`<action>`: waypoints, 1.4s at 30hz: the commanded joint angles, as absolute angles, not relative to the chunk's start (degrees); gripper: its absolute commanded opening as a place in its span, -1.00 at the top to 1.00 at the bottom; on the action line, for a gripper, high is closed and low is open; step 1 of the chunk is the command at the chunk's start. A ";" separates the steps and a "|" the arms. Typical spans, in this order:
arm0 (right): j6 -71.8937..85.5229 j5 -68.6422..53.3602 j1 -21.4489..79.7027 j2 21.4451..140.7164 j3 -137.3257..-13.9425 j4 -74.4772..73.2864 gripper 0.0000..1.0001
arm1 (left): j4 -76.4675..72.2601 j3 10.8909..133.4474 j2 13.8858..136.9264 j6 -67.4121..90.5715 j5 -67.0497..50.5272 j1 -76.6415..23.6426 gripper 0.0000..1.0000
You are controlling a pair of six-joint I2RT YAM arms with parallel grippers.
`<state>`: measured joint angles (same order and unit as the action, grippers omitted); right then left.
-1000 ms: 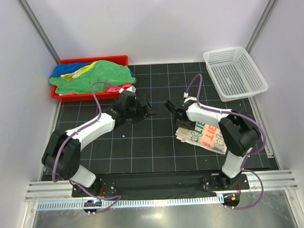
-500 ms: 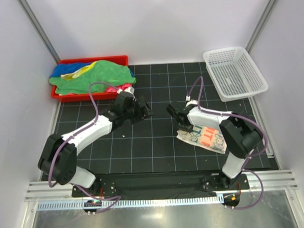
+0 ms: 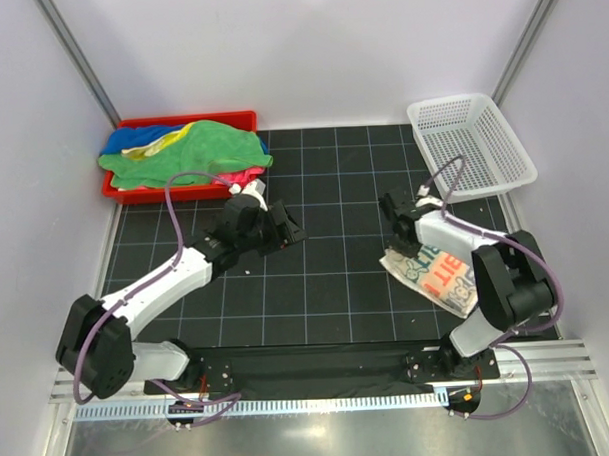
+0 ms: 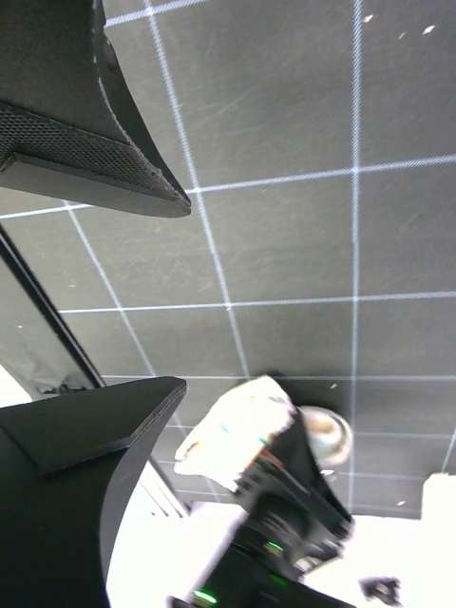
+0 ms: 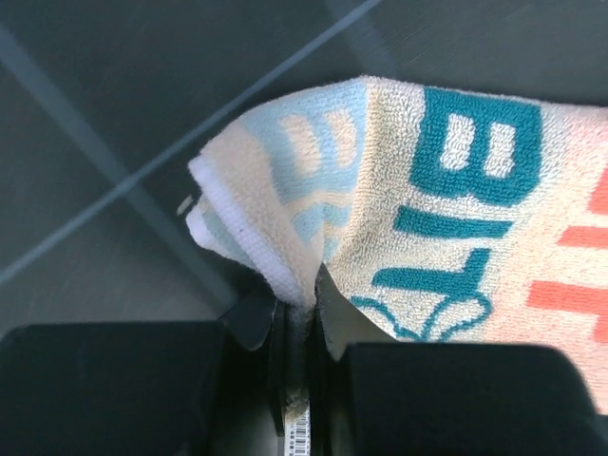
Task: Fold and stack the towels
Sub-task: Neatly place the folded towel into the bin
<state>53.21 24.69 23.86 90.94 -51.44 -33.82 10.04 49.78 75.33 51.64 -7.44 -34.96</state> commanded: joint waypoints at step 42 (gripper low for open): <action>35.68 20.39 -12.13 102.29 -96.14 -38.23 0.98 | 20.30 40.96 47.28 48.08 -0.70 -48.96 -0.39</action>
<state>36.62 18.83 -11.84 100.73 -91.24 -37.50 20.62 37.82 46.35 49.43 -1.10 -48.80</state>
